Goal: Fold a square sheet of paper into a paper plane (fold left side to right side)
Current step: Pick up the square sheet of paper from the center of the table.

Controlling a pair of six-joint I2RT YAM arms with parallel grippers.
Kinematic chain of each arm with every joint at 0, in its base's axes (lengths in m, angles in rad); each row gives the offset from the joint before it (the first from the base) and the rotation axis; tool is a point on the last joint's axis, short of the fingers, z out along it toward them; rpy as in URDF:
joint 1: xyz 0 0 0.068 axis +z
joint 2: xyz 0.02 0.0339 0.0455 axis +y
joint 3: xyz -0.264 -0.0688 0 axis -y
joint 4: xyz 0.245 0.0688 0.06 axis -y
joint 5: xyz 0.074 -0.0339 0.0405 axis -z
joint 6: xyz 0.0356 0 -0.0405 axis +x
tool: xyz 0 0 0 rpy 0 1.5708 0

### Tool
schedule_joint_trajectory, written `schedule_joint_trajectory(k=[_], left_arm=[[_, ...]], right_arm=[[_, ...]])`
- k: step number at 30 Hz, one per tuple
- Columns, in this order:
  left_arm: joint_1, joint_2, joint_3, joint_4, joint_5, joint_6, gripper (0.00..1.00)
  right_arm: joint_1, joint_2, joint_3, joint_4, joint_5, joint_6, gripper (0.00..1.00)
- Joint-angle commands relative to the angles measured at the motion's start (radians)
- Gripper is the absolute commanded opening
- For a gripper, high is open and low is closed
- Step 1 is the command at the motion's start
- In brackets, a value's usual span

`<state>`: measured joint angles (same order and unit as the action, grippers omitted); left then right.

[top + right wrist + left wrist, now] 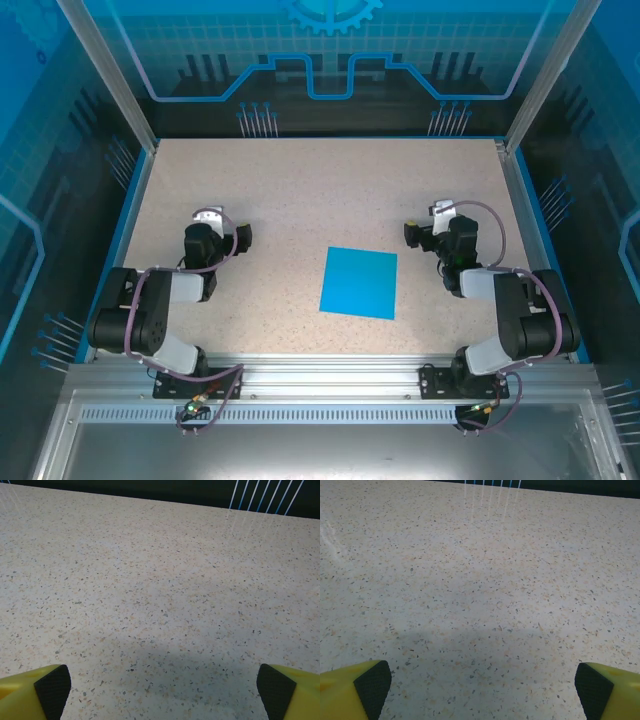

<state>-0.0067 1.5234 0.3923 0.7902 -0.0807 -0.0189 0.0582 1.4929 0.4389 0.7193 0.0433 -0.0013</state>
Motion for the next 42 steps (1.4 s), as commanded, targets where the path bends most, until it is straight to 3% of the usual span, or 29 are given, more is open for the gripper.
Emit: schedule_joint_trajectory(k=[1, 17, 22, 25, 29, 33, 37, 42], left_arm=[[0.001, -0.006, 0.024, -0.001, 0.021, 0.019, 0.99], [0.002, -0.009, 0.024, -0.002, 0.014, 0.016, 0.99], [0.001, -0.24, 0.141, -0.424, -0.058, -0.069, 0.99], [-0.017, -0.356, 0.15, -0.534, 0.028, -0.163, 0.99], [-0.128, -0.426, 0.196, -0.736, 0.075, -0.236, 0.99], [-0.268, -0.455, 0.204, -0.83, 0.147, -0.35, 0.99], [-0.441, -0.403, 0.217, -0.867, 0.231, -0.458, 0.98], [-0.636, -0.226, 0.252, -0.827, 0.292, -0.549, 0.98]], right_arm=[[-0.006, 0.01, -0.008, 0.032, -0.011, -0.012, 1.0], [-0.033, 0.008, -0.011, 0.036, -0.061, 0.001, 0.99], [-0.041, -0.052, 0.039, -0.091, -0.002, 0.037, 1.0], [-0.043, -0.128, 0.173, -0.434, 0.048, 0.072, 0.99], [-0.046, -0.145, 0.307, -0.779, 0.062, 0.174, 0.99], [-0.04, -0.105, 0.409, -1.023, -0.055, 0.269, 0.99], [-0.015, -0.074, 0.435, -1.148, -0.17, 0.343, 1.0], [0.061, -0.059, 0.413, -1.209, -0.163, 0.402, 0.99]])
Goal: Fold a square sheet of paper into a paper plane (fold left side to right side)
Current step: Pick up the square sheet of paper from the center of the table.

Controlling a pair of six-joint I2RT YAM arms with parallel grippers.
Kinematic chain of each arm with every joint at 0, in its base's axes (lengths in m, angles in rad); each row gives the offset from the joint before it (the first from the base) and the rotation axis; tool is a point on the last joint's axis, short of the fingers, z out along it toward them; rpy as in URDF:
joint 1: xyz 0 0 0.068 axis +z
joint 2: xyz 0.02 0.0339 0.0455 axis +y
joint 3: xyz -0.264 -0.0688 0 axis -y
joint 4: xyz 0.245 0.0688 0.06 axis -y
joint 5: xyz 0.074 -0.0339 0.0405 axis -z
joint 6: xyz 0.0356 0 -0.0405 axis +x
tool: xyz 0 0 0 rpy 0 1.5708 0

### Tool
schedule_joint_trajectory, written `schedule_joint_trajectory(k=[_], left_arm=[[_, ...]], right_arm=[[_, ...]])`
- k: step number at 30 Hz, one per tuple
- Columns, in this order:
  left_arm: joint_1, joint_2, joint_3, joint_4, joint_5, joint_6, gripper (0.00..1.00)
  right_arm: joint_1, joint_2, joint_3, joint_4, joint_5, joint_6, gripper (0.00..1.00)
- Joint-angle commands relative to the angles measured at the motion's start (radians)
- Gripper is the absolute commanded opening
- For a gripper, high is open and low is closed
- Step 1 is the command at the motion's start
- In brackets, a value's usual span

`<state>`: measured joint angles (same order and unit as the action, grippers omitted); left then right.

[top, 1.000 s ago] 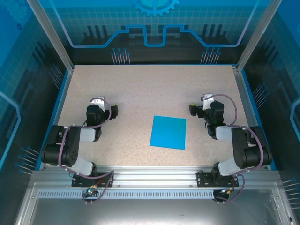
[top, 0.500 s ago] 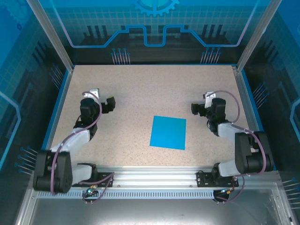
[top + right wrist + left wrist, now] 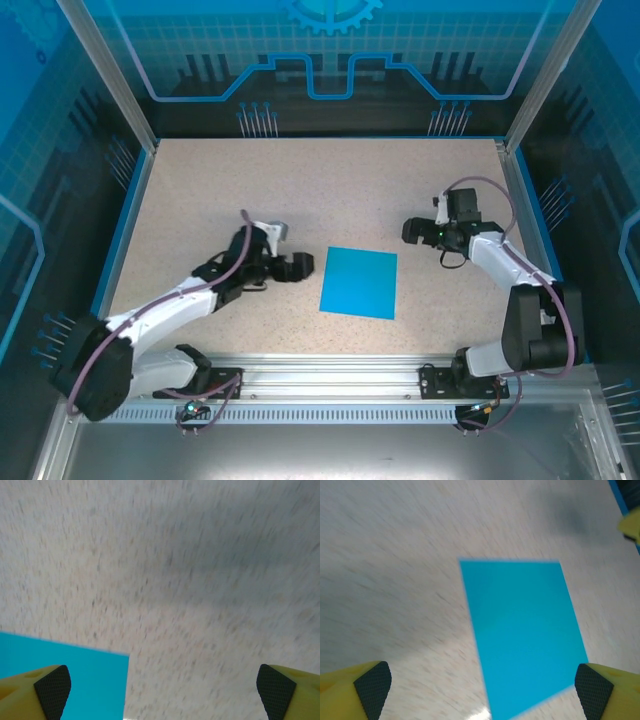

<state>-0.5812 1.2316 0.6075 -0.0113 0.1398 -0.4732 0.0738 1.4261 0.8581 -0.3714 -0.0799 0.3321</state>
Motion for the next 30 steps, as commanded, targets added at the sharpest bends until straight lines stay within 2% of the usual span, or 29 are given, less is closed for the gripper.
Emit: schedule_joint_trajectory(k=[1, 4, 10, 24, 30], left_arm=[[-0.095, 0.102, 0.051, -0.011, 0.07, -0.105, 0.99], [-0.162, 0.217, 0.107, 0.011, 0.07, -0.114, 0.99], [-0.228, 0.395, 0.227, -0.007, 0.088, -0.109, 0.99], [-0.242, 0.49, 0.273, -0.11, 0.074, -0.122, 0.99], [-0.244, 0.514, 0.269, -0.12, 0.073, -0.13, 0.99]], right_arm=[[0.072, 0.012, -0.011, -0.122, -0.026, 0.074, 0.99], [0.139, 0.035, -0.005, -0.132, 0.022, 0.086, 0.99], [0.224, 0.124, 0.057, -0.153, 0.064, 0.104, 1.0], [0.34, 0.324, 0.205, -0.2, 0.113, 0.108, 0.99], [0.375, 0.37, 0.211, -0.231, 0.101, 0.114, 0.99]])
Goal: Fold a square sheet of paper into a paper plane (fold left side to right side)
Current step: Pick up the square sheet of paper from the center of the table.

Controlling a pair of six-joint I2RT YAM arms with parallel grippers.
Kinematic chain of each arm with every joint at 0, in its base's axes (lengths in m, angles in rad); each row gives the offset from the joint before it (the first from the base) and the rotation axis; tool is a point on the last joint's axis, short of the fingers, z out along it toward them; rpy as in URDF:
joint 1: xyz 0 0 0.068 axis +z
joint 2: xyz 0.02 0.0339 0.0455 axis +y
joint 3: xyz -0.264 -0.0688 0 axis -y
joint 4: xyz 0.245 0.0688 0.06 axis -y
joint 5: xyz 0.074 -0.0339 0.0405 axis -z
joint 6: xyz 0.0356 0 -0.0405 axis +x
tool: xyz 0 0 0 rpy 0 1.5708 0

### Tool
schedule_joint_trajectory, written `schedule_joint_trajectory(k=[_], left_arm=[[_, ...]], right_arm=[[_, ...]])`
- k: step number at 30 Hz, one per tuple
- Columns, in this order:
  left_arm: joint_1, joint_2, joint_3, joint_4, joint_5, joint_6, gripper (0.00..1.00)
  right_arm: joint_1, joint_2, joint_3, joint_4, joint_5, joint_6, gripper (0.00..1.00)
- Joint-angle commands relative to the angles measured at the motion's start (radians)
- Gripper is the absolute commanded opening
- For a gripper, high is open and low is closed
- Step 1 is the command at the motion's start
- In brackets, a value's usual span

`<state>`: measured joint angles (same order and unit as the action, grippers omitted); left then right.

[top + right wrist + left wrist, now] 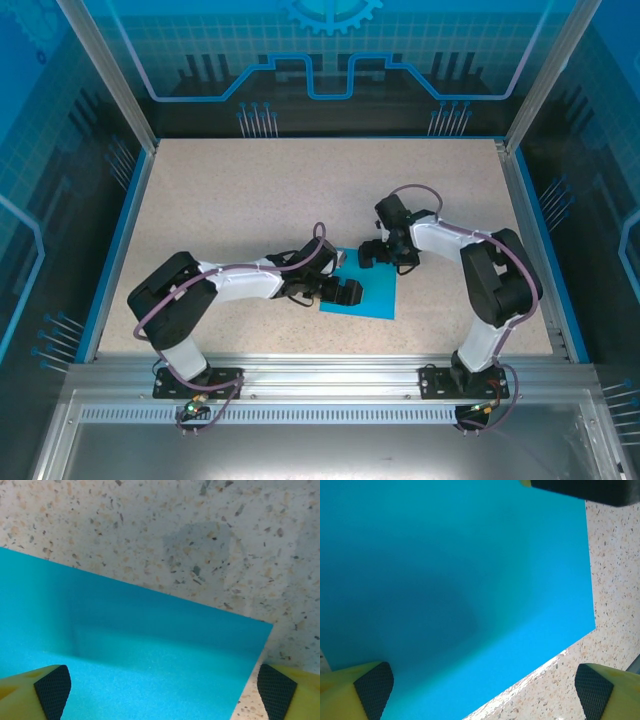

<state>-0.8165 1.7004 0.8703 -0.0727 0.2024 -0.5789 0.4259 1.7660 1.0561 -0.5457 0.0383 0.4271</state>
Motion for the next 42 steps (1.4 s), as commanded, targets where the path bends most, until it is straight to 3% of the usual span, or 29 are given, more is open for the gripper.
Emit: schedule_joint_trajectory(k=[1, 10, 17, 31, 38, 42], left_arm=[[-0.01, 0.05, 0.008, -0.062, 0.01, -0.026, 0.98], [-0.012, 0.065, 0.018, -0.07, 0.009, -0.022, 0.99], [-0.013, 0.065, 0.018, -0.072, 0.008, -0.024, 0.99], [0.012, -0.091, -0.016, -0.035, -0.054, -0.025, 0.99], [0.128, -0.266, -0.07, -0.02, -0.044, -0.007, 0.98], [0.224, -0.373, -0.106, -0.018, -0.007, 0.03, 0.99]], right_arm=[[0.026, 0.033, 0.011, -0.059, -0.025, 0.021, 0.99], [0.078, -0.001, -0.041, -0.054, -0.135, 0.024, 0.99], [0.083, -0.037, -0.048, -0.069, -0.186, 0.001, 0.9], [0.053, -0.059, -0.084, 0.012, -0.321, -0.03, 0.4], [-0.009, -0.12, -0.151, 0.13, -0.443, -0.039, 0.28], [-0.074, -0.186, -0.233, 0.278, -0.624, -0.074, 0.23]])
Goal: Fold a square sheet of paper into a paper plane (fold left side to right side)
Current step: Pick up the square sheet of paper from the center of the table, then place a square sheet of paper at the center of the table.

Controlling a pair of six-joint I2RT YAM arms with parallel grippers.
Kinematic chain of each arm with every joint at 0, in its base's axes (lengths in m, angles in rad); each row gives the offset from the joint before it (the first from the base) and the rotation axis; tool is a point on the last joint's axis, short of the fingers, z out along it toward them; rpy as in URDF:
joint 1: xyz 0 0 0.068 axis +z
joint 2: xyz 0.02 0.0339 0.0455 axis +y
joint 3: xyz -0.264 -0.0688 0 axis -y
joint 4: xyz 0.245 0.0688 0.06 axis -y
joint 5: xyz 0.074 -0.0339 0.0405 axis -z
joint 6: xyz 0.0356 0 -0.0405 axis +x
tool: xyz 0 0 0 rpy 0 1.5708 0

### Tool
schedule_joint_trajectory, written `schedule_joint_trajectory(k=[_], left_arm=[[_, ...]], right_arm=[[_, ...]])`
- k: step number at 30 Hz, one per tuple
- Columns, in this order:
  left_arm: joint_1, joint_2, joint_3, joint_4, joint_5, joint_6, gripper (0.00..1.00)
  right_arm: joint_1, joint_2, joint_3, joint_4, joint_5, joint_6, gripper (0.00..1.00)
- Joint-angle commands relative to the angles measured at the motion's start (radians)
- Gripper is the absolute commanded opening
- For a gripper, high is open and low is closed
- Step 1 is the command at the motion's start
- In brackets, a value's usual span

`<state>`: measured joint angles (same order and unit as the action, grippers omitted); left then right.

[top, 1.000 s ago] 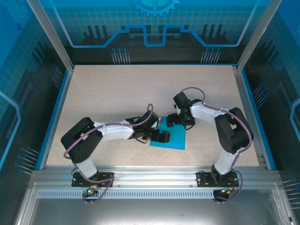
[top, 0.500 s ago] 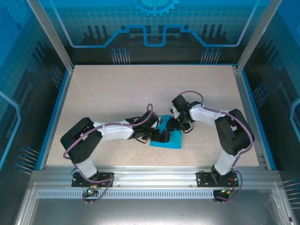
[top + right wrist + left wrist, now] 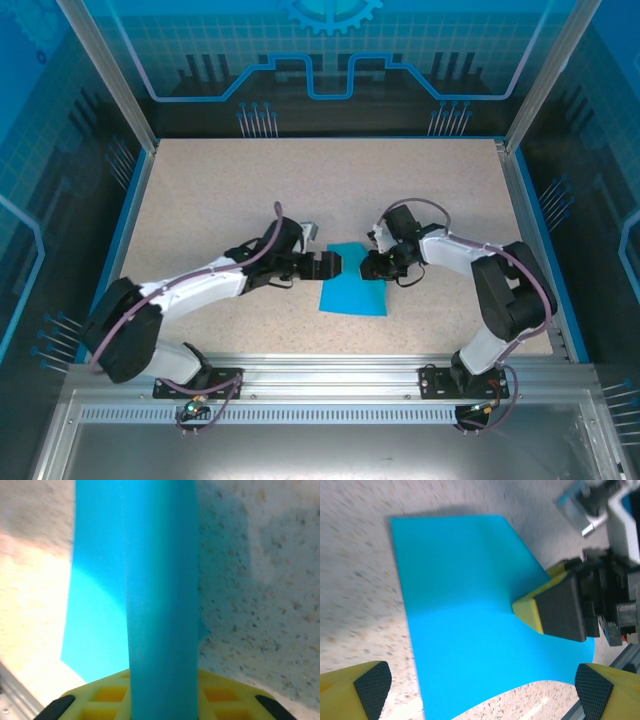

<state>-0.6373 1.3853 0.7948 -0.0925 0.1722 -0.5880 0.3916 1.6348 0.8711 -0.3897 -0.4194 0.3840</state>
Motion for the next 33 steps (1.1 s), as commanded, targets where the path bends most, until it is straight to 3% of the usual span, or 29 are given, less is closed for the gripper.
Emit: schedule_joint_trajectory(k=[1, 7, 16, 20, 25, 33], left_arm=[[0.077, -0.084, -0.043, 0.008, 0.042, 0.049, 0.99], [0.226, -0.241, -0.115, 0.076, 0.198, 0.111, 0.98], [0.238, -0.421, -0.112, 0.154, 0.382, 0.238, 0.99], [0.238, -0.413, -0.075, 0.189, 0.483, 0.274, 0.98], [0.238, -0.371, -0.002, 0.181, 0.573, 0.331, 0.99], [0.235, -0.303, 0.061, 0.269, 0.706, 0.308, 0.99]], right_arm=[[-0.06, -0.072, -0.073, 0.168, -0.212, -0.03, 0.22], [-0.158, -0.205, -0.121, 0.272, -0.412, -0.066, 0.21], [-0.228, -0.474, -0.023, 0.228, -0.571, -0.069, 0.21], [-0.223, -0.526, 0.097, 0.132, -0.667, -0.121, 0.21], [-0.199, -0.529, 0.258, -0.102, -0.775, -0.295, 0.21], [-0.14, -0.524, 0.319, -0.17, -0.784, -0.349, 0.21]])
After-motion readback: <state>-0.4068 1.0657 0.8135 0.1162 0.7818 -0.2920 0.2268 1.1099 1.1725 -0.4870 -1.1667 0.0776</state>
